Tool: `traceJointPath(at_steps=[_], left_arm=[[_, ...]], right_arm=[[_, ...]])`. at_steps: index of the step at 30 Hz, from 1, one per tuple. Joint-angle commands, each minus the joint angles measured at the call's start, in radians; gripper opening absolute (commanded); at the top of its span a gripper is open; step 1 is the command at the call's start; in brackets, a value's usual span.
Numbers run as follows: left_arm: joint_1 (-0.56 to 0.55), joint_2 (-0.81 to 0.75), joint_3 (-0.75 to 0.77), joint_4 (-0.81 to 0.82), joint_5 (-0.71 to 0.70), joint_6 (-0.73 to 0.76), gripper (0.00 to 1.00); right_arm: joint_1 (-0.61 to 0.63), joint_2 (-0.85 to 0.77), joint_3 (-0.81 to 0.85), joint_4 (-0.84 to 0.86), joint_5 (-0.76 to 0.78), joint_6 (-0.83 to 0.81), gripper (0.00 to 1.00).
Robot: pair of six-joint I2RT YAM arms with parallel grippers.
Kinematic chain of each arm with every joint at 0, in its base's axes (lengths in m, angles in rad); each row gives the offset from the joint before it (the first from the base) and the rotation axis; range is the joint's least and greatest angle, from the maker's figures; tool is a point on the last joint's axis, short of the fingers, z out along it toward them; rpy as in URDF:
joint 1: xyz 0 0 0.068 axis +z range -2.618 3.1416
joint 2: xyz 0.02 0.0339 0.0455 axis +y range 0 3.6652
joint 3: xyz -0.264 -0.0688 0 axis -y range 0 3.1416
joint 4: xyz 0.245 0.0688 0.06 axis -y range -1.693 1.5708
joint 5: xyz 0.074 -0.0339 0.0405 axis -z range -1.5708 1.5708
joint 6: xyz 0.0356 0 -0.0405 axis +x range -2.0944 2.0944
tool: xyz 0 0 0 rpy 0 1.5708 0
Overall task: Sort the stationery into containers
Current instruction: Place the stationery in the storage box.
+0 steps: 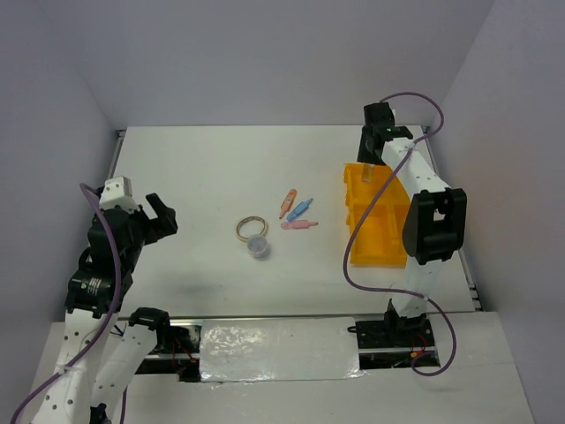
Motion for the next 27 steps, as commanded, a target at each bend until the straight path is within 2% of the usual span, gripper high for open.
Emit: traceJointPath(at_steps=[1, 9, 21, 23, 24, 26, 27], left_arm=[[0.007, 0.009, 0.017, 0.056, 0.022, 0.022, 0.99], [0.007, 0.002, 0.014, 0.059, 0.034, 0.025, 0.99], [0.008, -0.008, 0.013, 0.059, 0.040, 0.027, 0.99], [0.007, -0.009, 0.013, 0.061, 0.041, 0.029, 0.99], [0.007, -0.009, 0.013, 0.061, 0.041, 0.029, 0.99], [0.007, -0.011, 0.013, 0.061, 0.041, 0.029, 0.99], [0.007, -0.011, 0.013, 0.061, 0.040, 0.029, 0.99]], right_arm=[[0.005, -0.021, -0.012, 0.022, -0.027, -0.013, 0.00], [0.002, 0.019, -0.044, -0.014, -0.082, -0.017, 0.00], [-0.008, 0.042, -0.046, -0.073, -0.087, -0.031, 0.10], [-0.008, 0.037, -0.047, -0.077, -0.087, -0.031, 0.23], [-0.008, 0.034, -0.049, -0.076, -0.090, -0.031, 0.37], [-0.009, 0.027, -0.047, -0.079, -0.095, -0.030, 0.52], [-0.009, 0.025, -0.044, -0.080, -0.099, -0.027, 0.75]])
